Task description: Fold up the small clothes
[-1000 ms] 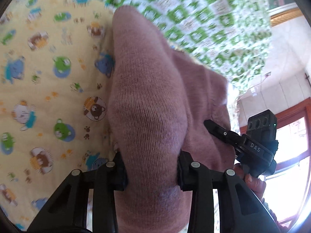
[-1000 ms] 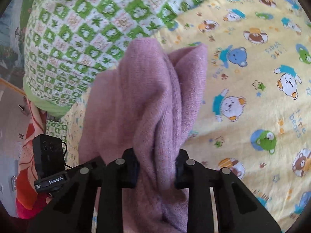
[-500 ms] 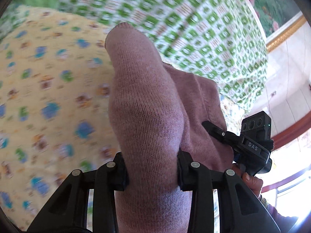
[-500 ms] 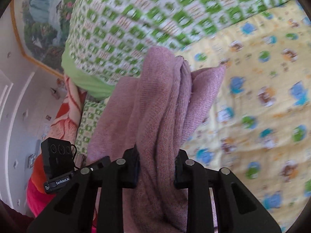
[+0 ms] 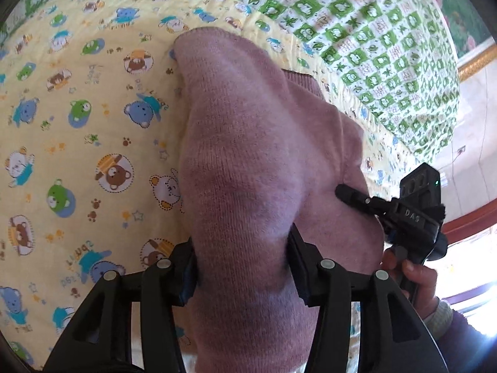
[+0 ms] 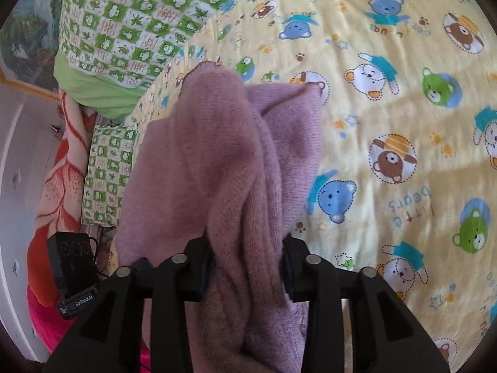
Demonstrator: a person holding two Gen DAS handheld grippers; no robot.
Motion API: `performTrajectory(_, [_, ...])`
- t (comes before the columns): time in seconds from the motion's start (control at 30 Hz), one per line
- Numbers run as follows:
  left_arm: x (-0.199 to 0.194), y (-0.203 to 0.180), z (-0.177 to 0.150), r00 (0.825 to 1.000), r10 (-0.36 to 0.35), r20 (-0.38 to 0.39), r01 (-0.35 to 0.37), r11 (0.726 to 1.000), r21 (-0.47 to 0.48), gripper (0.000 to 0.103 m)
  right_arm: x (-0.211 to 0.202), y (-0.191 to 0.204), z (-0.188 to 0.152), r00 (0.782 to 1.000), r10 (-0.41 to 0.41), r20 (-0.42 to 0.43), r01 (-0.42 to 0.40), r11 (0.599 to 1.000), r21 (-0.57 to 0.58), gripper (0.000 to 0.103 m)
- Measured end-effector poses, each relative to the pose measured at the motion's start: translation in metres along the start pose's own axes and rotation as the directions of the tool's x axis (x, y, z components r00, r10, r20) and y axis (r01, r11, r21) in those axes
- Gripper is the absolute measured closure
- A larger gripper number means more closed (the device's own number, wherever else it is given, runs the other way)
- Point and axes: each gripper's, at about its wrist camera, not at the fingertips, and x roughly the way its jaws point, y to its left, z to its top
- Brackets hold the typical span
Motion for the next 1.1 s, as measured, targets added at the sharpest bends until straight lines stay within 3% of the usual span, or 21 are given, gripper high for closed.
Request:
performTrajectory(0.27, [-0.048,-0.001,-0.032,0.999,0.051,0.014,-0.052,0.995,0.084,0.047,-0.049,0.006,-0.020,0.998,-0.029,0.057,0.029,1.000,-0.002,0.058])
performTrajectory(0.53, [-0.071,-0.005,-0.096,0.996,0.077,-0.040,-0.069,0.982,0.174,0.044,-0.082,0.007,-0.071,0.996,-0.061,0.057,0.064,0.997,-0.039,0.058])
performTrajectory(0.73, [-0.053,-0.015,-0.129,0.977,0.211,-0.031,-0.193,0.936,0.293,0.044,-0.077,0.008,-0.091,0.994,-0.101,0.043,0.103,0.993,-0.062,0.058])
performTrajectory(0.83, [-0.048,-0.016,-0.125,0.967,0.253,0.015,-0.246,0.926,0.286,0.049,-0.074,0.010,-0.092,0.991,-0.123,0.052,0.126,0.989,-0.073,0.058])
performTrajectory(0.87, [-0.047,-0.015,-0.124,0.965,0.262,0.028,-0.259,0.924,0.282,0.065,-0.073,0.011,-0.092,0.991,-0.127,0.050,0.131,0.989,-0.076,0.058])
performTrajectory(0.93, [-0.046,-0.012,-0.117,0.962,0.270,0.033,-0.270,0.930,0.248,0.081,-0.072,0.015,-0.092,0.991,-0.127,0.047,0.131,0.987,-0.097,0.069])
performTrajectory(0.97, [-0.049,-0.012,-0.114,0.963,0.266,0.040,-0.268,0.935,0.231,0.086,-0.072,0.017,-0.091,0.990,-0.134,0.044,0.138,0.985,-0.108,0.087])
performTrajectory(1.1, [-0.066,-0.017,-0.115,0.972,0.221,0.080,-0.234,0.946,0.223,0.092,-0.095,0.023,-0.089,0.993,-0.029,0.112,0.040,0.994,-0.100,0.093])
